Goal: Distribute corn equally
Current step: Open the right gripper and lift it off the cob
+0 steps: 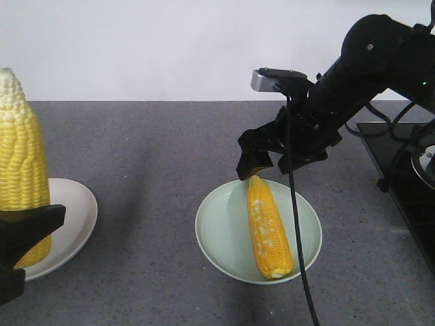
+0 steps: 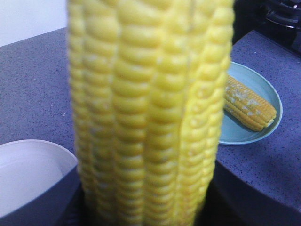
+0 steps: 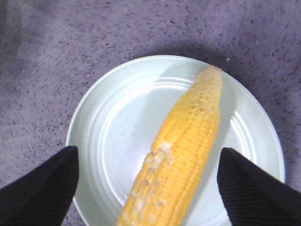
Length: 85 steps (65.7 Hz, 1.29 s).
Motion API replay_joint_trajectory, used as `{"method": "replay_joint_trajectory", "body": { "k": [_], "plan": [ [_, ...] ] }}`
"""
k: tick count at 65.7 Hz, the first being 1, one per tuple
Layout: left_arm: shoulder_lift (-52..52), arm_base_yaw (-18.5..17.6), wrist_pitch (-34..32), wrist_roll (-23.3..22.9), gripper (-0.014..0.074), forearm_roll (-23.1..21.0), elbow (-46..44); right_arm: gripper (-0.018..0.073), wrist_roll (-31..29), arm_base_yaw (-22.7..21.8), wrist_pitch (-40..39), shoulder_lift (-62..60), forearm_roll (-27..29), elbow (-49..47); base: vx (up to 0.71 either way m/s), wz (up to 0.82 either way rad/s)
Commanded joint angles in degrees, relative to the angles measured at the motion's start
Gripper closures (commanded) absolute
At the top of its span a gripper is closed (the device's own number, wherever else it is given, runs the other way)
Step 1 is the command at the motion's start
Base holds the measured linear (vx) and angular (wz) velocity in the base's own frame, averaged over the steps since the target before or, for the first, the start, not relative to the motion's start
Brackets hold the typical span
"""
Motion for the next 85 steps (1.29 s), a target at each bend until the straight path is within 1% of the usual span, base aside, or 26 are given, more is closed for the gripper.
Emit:
{"method": "replay_joint_trajectory", "body": {
  "k": [1, 7, 13, 23, 34, 45, 60, 85],
  "plan": [
    [-0.2, -0.2, -4.1, 0.0, 0.0311, -0.4, -1.5, -0.0010, 1.7, 4.3, -3.1, -7.0, -5.7, -1.9, 0.00, 0.00],
    [-0.2, -0.2, -4.1, 0.0, 0.0311, -0.4, -1.5, -0.0010, 4.1, 7.9, -5.9, -10.6, -9.7, -0.4, 0.00, 0.00],
    [-0.2, -0.2, -4.1, 0.0, 0.0311, -0.4, -1.5, -0.0010, 5.5, 10.7, -11.5, -15.2, -12.1, 4.6, 0.00, 0.00],
    [-0.2, -0.2, -4.1, 0.0, 0.0311, -0.4, -1.5, -0.0010, 5.4, 13.8, -22.9, -23.8, -12.4, 16.1, 0.00, 0.00],
    [-0.2, -0.2, -4.1, 0.0, 0.0311, -0.4, -1.5, -0.0010, 5.4, 14.6, -29.9, -31.8, -12.4, 26.7, 0.00, 0.00],
    [-0.2, -0.2, -4.1, 0.0, 0.0311, -0.4, -1.5, -0.0010, 5.3, 14.6, -31.0, -37.6, -12.4, 34.2, 0.00, 0.00],
    [-0.2, -0.2, -4.1, 0.0, 0.0311, -0.4, -1.5, -0.0010, 4.8, 14.6, -32.0, -42.3, -12.6, 41.1, 0.00, 0.00],
    [-0.1, -0.2, -4.4, 0.0, 0.0311, -0.9, -1.5, -0.0010, 4.8, 14.6, -28.8, -42.8, -12.6, 42.1, 0.00, 0.00]
  ]
}}
